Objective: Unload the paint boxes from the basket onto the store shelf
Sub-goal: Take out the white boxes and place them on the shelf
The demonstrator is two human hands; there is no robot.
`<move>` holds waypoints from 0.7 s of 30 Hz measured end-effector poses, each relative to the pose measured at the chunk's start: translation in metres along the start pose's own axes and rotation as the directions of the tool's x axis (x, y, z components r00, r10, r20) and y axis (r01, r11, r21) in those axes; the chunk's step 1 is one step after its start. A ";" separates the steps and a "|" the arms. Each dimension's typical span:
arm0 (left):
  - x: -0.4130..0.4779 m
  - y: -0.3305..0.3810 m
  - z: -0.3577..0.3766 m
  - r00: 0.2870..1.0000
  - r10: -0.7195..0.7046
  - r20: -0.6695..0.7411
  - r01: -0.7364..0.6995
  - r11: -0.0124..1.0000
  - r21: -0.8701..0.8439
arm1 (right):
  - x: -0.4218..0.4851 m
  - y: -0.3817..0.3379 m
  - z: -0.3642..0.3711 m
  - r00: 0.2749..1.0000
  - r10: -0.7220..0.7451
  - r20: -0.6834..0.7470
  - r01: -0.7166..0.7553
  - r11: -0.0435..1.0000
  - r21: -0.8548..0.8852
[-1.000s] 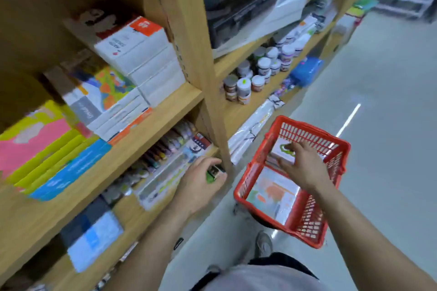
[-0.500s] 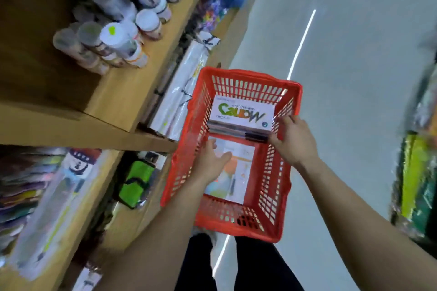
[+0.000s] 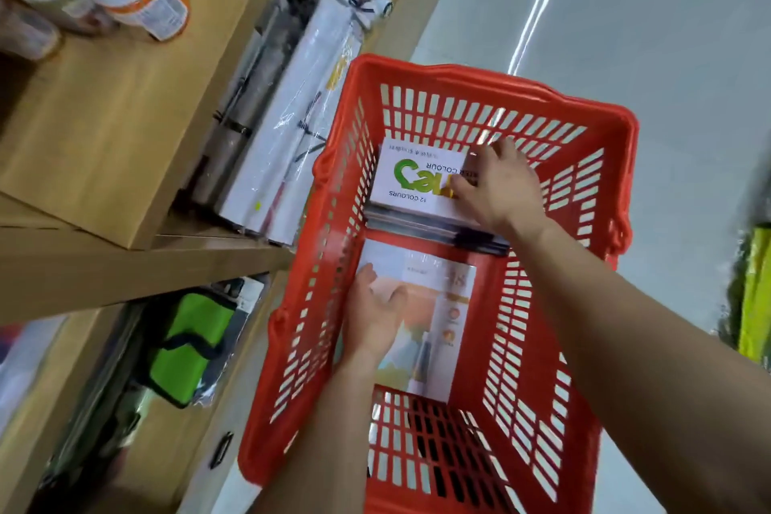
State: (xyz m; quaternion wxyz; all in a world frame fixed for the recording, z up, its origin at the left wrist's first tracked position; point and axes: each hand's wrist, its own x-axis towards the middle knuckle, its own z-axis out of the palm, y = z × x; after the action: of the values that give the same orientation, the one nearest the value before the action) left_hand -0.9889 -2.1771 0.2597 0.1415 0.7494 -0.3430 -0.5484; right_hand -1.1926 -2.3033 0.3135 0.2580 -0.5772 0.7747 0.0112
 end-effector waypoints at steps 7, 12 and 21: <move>0.001 0.002 0.001 1.000 0.014 0.022 -0.013 0.999 -0.053 | -0.003 0.008 0.027 0.999 -0.010 -0.033 0.007 0.994 -0.109; 0.002 0.000 0.003 1.000 0.003 0.005 -0.002 0.993 -0.122 | -0.001 0.011 0.039 0.999 -0.041 -0.034 0.038 0.997 -0.074; 0.005 0.007 0.016 0.999 0.003 0.038 0.008 0.959 -0.282 | -0.003 0.016 0.049 0.997 -0.077 0.013 0.078 0.996 -0.041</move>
State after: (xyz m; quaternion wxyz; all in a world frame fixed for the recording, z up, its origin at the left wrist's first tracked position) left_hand -1.0049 -2.1826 0.2548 0.2395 0.7114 -0.2631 -0.6061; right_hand -1.1871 -2.2794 0.2680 0.2505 -0.6120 0.7498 0.0207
